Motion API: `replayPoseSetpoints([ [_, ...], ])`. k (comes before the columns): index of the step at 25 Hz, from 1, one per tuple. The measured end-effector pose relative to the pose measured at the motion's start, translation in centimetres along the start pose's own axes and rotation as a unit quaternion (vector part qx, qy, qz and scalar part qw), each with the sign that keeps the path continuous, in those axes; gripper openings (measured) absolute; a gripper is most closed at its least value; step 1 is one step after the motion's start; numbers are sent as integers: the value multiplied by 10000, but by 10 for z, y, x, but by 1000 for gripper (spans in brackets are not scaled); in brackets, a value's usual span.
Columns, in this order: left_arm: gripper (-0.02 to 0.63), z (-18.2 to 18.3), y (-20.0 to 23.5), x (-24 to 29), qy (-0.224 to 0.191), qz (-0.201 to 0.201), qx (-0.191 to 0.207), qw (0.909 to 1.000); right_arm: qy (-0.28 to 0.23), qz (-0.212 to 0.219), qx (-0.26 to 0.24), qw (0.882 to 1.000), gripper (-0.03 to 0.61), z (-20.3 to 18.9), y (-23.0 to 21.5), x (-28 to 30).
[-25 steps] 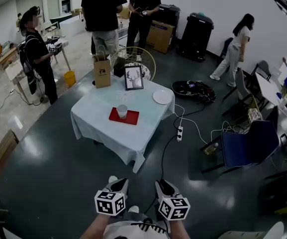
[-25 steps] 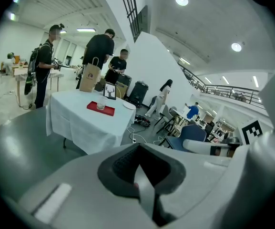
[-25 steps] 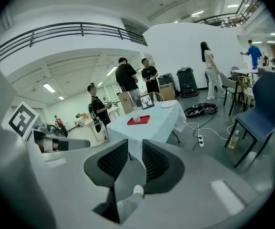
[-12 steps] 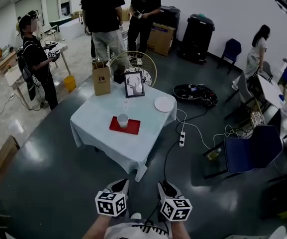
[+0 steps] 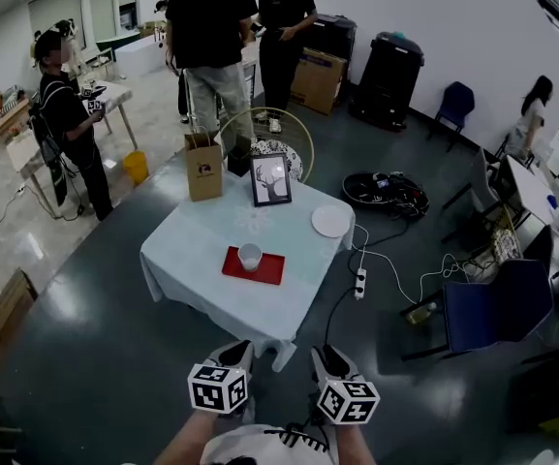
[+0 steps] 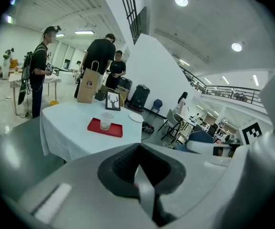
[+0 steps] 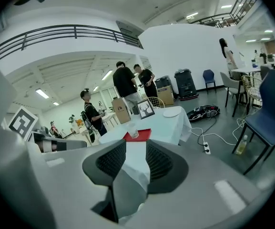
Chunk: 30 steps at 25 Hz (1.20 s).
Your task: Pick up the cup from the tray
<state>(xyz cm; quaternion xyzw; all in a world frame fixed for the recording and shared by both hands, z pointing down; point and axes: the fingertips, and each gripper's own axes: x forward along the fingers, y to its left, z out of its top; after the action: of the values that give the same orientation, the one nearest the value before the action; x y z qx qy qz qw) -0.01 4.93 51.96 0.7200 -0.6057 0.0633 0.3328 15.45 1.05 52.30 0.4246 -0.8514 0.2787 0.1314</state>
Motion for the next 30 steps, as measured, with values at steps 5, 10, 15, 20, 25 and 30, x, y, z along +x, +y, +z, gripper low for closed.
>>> replayPoseSetpoints([
  [5,0,32,34,10,-27,6,-37,10000,-11,40,-11,10000,149,18,21,33],
  [10,0,53,65,27,75,-47,100,9999,37,19,-36,10000,156,24,35,65],
  [15,0,81,92,38,93,-78,290,9995,-91,32,49,9999,161,38,54,100],
  [20,0,94,116,47,170,-100,342,9992,-188,7,38,9998,176,54,66,129],
  [25,0,99,141,54,244,-80,235,9994,-75,-106,-89,9999,184,54,74,151],
  [30,0,107,154,57,206,-47,155,9997,-1,-306,-380,9988,236,59,74,169],
])
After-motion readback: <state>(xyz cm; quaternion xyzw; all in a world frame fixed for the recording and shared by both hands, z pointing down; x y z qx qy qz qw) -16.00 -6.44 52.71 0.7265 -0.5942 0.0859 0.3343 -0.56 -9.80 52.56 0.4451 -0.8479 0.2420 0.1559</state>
